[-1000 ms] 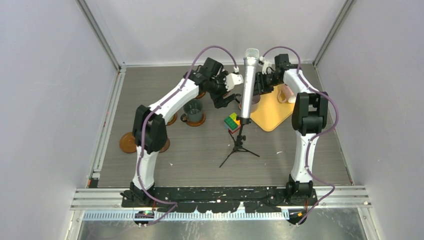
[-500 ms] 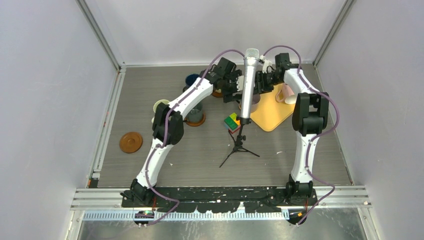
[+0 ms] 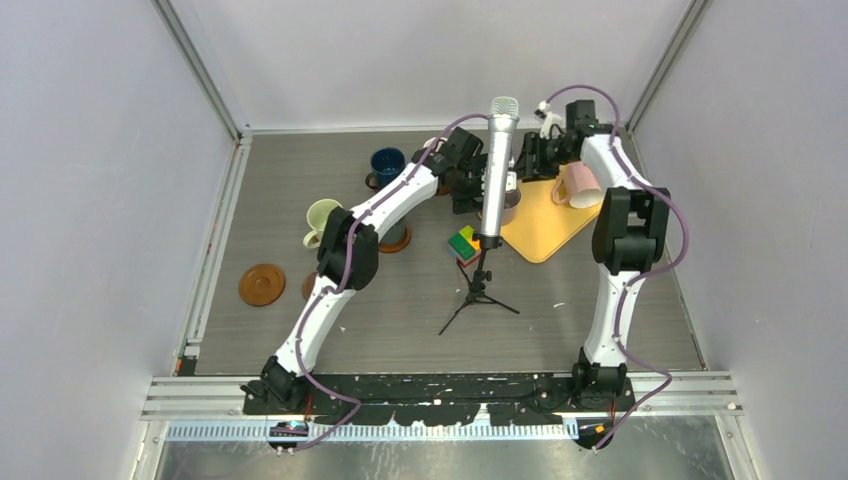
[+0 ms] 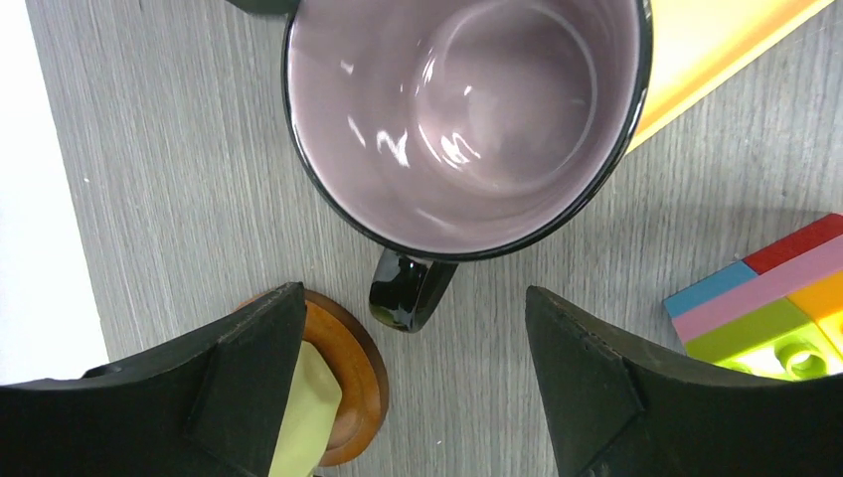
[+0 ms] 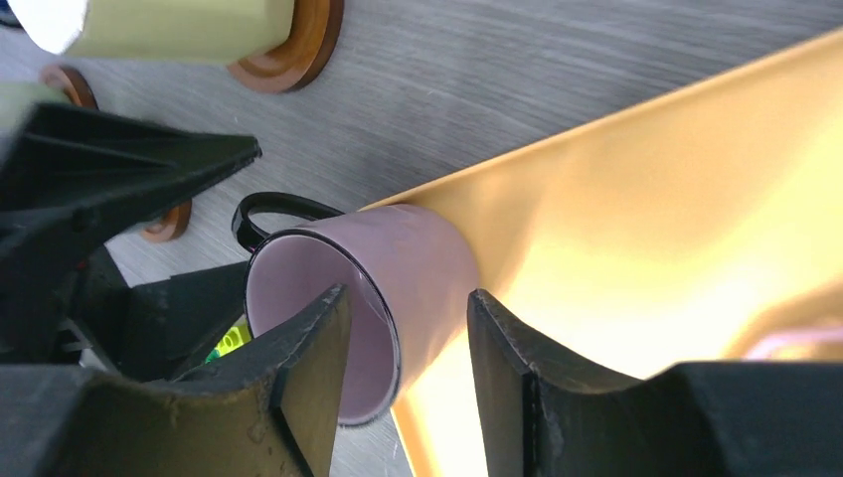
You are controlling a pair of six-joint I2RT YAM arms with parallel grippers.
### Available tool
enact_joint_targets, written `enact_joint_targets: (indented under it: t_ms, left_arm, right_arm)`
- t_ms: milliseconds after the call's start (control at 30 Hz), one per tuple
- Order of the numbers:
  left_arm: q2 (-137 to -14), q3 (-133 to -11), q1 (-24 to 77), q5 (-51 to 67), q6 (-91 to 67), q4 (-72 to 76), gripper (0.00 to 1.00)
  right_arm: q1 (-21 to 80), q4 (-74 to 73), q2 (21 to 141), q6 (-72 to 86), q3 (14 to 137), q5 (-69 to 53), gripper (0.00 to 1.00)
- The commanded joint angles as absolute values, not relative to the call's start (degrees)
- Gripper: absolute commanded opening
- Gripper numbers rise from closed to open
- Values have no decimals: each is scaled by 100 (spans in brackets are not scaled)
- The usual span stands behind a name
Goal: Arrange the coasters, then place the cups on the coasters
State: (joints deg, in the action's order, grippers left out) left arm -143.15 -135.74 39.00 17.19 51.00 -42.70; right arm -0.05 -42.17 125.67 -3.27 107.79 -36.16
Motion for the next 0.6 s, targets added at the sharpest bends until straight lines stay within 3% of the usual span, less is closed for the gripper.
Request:
enact_joint_targets:
  t_ms: [0,567]
  left_arm:
    - [-14360,-13676,3947,1923,5160,-4065,81]
    - [-14564,-13858,4025,2180,4776,-3887,50]
  right_arm:
    - [-379,-3934,11679,198,10865,-3549,53]
    - [-1775,-3507,9638,681,9107,-4464,56]
